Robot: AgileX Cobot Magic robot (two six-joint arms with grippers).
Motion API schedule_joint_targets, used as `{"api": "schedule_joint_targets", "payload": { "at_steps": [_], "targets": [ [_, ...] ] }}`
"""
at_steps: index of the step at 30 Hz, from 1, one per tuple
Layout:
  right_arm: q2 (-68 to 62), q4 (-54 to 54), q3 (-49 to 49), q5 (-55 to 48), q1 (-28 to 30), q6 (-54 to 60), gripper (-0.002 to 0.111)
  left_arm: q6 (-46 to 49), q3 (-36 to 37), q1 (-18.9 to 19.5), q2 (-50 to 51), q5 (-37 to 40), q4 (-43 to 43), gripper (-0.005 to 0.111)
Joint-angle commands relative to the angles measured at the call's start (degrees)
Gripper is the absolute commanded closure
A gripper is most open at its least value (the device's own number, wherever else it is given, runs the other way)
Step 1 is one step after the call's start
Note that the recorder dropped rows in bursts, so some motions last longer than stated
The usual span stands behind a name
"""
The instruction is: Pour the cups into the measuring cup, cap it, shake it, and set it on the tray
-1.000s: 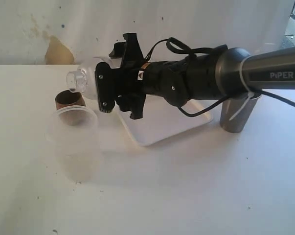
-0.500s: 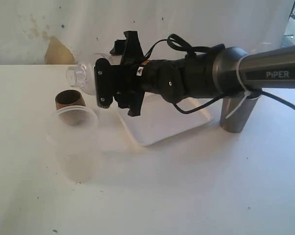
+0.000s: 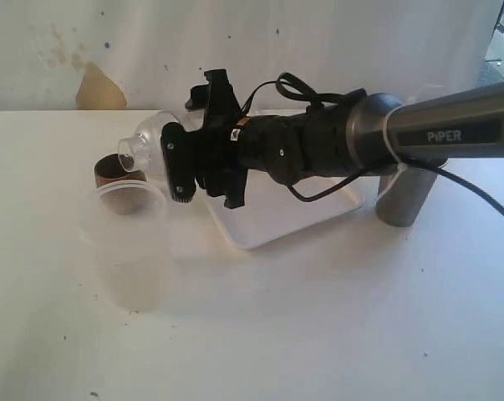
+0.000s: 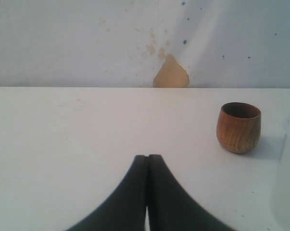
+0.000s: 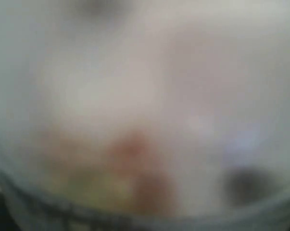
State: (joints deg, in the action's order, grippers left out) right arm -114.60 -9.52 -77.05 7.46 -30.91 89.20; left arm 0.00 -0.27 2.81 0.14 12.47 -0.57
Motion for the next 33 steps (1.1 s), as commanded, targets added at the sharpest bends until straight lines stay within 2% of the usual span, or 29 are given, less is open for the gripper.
{"api": "schedule_joint_targets", "payload": {
  "at_steps": [1,18,33],
  "targets": [
    [0.8,-0.1,-0.8,5.3,0.0,4.6,0.108,0.0,0.3,-0.1,-0.1,-0.8,0.1,0.107],
    [0.8,0.1,-0.8,10.0,0.0,17.2,0.108,0.0,0.3,-0.1,-0.1,-0.8,0.1,0.107],
    [0.8,0.5,-0.8,14.1,0.0,21.6,0.108,0.0,0.3,-0.1,-0.1,-0.8,0.1,0.107]
  ]
}}
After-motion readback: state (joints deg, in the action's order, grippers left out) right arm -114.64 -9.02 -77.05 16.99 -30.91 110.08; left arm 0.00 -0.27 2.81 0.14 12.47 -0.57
